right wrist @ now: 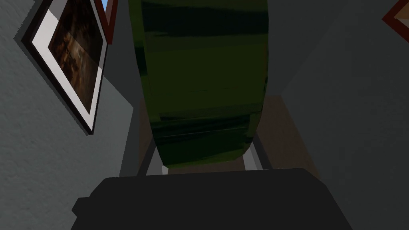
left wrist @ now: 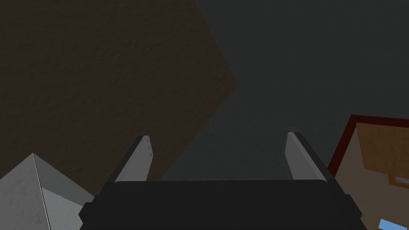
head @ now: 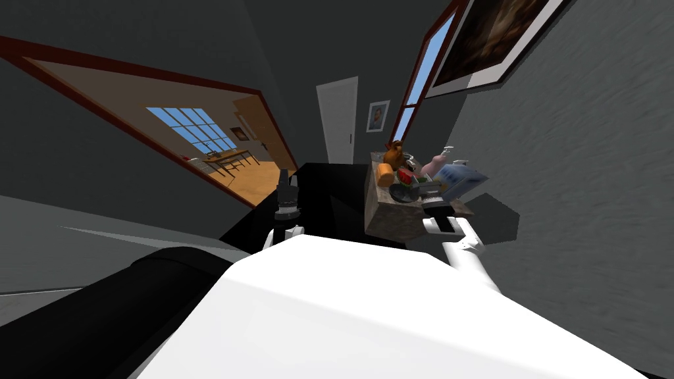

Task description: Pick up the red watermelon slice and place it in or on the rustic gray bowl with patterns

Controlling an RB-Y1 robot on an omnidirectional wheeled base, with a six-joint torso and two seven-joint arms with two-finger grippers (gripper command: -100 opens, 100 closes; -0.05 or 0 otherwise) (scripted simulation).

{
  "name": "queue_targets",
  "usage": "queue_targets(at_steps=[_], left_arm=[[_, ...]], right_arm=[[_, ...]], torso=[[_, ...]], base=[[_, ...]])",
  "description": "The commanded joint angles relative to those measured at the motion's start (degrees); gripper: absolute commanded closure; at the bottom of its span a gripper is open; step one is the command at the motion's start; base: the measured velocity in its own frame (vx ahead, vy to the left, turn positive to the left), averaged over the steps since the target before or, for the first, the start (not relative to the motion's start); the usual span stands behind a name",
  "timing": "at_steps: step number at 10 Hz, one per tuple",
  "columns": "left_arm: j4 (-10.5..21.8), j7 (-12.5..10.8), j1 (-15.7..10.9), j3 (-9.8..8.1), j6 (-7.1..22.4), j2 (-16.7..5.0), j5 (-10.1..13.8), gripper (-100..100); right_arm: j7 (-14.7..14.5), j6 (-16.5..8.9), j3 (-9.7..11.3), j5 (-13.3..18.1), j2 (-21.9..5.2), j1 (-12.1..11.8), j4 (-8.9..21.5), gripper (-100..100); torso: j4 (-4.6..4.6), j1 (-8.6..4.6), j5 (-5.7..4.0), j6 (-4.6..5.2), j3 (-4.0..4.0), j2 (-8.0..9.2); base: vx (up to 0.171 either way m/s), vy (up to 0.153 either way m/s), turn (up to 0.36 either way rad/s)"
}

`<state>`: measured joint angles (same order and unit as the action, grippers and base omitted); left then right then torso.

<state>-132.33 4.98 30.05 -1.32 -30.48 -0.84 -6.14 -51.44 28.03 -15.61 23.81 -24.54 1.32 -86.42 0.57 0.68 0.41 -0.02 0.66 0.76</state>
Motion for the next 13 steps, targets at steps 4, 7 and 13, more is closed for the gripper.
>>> queue_targets(at_steps=[4,7,13], left_arm=[[0.0,0.0,0.0,0.0,0.0,0.0,0.0,0],[0.0,0.0,0.0,0.0,0.0,0.0,0.0,0],[0.0,0.0,0.0,-0.01,0.0,0.0,0.0,0]], right_arm=[[2.4,-5.8,1.2,-0.5,-1.8,0.2,2.0,100],[3.3,-8.3,1.7,-0.7,-2.7,0.4,3.3,100],[4.2,-10.6,2.0,-0.9,-3.7,0.3,4.4,-100]], torso=[[0.1,0.01,0.06,0.05,0.08,0.07],[-0.34,-0.22,-0.39,0.37,0.02,0.38],[-0.49,-0.65,-0.63,0.49,-0.01,0.45]], base=[[-0.054,0.042,0.003],[-0.044,0.039,-0.002],[-0.028,0.018,-0.005]])
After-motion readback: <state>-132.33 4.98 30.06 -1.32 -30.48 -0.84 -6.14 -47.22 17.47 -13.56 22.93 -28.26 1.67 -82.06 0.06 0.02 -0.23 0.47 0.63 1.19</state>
